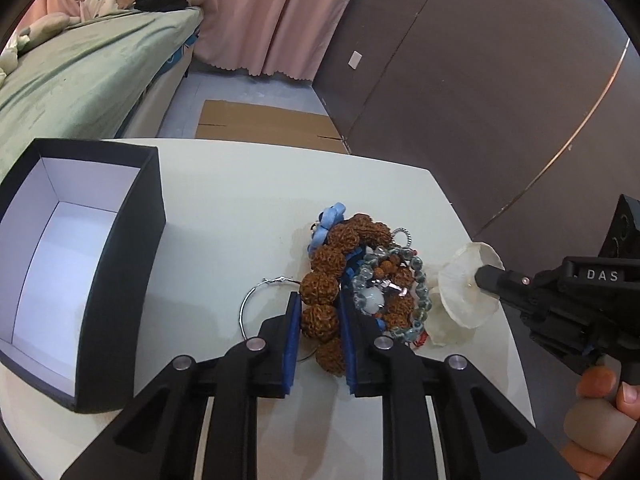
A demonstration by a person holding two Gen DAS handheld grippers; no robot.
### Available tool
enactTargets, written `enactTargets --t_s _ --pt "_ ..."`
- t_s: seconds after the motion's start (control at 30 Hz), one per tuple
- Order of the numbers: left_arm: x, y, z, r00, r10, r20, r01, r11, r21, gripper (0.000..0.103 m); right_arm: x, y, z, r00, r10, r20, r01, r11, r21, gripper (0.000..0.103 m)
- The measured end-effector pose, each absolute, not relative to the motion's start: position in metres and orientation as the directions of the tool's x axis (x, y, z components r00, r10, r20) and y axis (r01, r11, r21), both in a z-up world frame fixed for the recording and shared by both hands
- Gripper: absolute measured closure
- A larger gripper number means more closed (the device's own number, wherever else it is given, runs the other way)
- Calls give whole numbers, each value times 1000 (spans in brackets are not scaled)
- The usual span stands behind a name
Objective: Organize jewelry
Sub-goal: 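Lower the left tool onto the brown bead bracelet and close it, then lift the brown bead bracelet with the left tool and drop it into the black box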
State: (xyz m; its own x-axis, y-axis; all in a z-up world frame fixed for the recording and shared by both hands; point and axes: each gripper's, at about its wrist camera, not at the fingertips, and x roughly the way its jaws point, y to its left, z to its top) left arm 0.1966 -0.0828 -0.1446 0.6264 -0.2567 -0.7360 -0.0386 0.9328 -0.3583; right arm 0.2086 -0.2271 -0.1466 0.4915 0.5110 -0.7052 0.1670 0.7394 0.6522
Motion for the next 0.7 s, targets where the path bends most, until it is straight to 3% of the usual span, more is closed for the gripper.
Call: enactTargets --t_s 0.13,0.7 --pt "188 -89 -131 655 -268 -707 2 936 -353 87 208 -224 -141 511 534 -674 134 725 676 100" --pt "143 -80 -43 813 -391 -431 199 883 -425 87 199 -196 -103 594 580 -557 -42 714 699 101"
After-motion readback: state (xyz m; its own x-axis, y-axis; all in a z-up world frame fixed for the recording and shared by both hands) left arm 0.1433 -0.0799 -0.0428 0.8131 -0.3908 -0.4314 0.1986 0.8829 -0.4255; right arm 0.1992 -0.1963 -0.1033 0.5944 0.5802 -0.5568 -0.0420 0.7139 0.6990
